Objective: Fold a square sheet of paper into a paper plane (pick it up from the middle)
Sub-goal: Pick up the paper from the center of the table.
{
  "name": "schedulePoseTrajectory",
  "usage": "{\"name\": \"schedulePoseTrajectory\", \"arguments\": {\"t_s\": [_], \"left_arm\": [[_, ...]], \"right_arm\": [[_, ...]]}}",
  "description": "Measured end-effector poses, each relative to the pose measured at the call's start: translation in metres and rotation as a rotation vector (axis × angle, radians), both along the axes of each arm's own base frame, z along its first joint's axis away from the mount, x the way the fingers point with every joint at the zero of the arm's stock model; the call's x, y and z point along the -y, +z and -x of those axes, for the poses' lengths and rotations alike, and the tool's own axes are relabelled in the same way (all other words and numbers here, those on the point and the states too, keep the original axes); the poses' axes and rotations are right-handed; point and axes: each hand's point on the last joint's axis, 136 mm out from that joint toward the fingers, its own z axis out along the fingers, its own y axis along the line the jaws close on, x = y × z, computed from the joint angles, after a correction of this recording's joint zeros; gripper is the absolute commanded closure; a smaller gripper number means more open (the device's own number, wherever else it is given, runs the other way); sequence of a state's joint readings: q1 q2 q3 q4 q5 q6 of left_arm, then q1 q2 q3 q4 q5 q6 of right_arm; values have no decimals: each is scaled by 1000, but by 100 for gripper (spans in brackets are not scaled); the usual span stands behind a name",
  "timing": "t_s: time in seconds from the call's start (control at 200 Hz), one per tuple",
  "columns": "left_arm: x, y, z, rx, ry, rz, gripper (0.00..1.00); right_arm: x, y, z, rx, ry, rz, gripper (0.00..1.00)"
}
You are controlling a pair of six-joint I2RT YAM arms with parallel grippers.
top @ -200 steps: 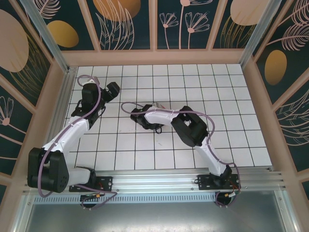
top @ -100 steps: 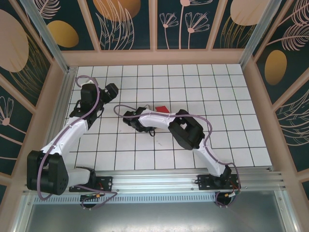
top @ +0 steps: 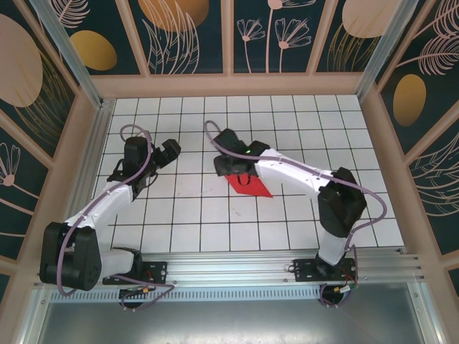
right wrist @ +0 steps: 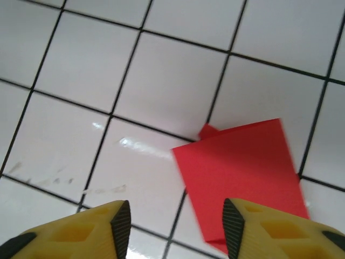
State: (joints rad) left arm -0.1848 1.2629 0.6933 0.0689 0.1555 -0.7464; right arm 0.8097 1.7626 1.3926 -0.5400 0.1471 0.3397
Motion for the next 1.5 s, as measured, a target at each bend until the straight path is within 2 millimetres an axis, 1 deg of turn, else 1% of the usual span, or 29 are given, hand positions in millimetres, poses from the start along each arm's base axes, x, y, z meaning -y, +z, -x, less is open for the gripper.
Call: {"name": "schedulePoseTrajectory", "arguments": {"t_s": [0.025, 0.065, 0.125, 0.16, 0.2, 0.355, 0.5, 0.56, 0.641, 0.701, 0.816, 0.846, 0.956, 1.056, 1.181, 1.261, 1.346, 1.421, 1.501], "left_arm": [[2, -3, 2, -8, -9, 7, 5], [4, -6, 4, -15, -22, 17, 5], [8, -8, 7, -21, -41, 32, 5], [10, -9, 8, -21, -51, 40, 4], [12, -11, 9, -20, -61, 49, 2], [18, -15, 14, -20, -94, 77, 2], [21, -23, 21, -29, -110, 95, 2], [22, -26, 23, -33, -116, 102, 2], [23, -27, 25, -36, -120, 109, 2], [24, -27, 26, -37, -125, 117, 2], [26, -27, 27, -30, -134, 132, 2], [27, -27, 28, -27, -136, 136, 2], [31, -28, 32, -21, -151, 158, 2], [39, -33, 38, -18, -172, 188, 2], [62, -37, 53, -13, -229, 234, 2], [79, -35, 61, 6, -273, 265, 2], [96, -25, 69, 46, -317, 317, 2], [107, -18, 73, 78, -342, 357, 3], [117, -13, 76, 98, -364, 392, 4]], "right_arm": [[8, -3, -7, -8, -5, -12, 41], [26, -13, -20, -32, -23, -35, 40], [48, -26, -33, -70, -35, -61, 40], [56, -32, -38, -89, -29, -79, 40], [61, -35, -42, -103, -10, -102, 40], [53, -43, -53, -123, 113, -205, 41], [51, -68, -56, -185, 199, -256, 43], [49, -79, -56, -212, 228, -268, 44], [44, -88, -53, -239, 272, -285, 46], [41, -90, -48, -254, 303, -300, 53], [35, -85, -42, -258, 354, -338, 78], [34, -83, -41, -263, 362, -353, 81], [30, -76, -42, -276, 359, -418, 90], [28, -69, -48, -283, 312, -506, 92], [25, -58, -49, -315, 195, -635, 93], [22, -40, -49, -319, 128, -738, 93], [18, -14, -50, -317, 61, -862, 93], [15, 9, -53, -313, 20, -957, 93], [12, 26, -55, -324, -15, -1041, 92]]}}
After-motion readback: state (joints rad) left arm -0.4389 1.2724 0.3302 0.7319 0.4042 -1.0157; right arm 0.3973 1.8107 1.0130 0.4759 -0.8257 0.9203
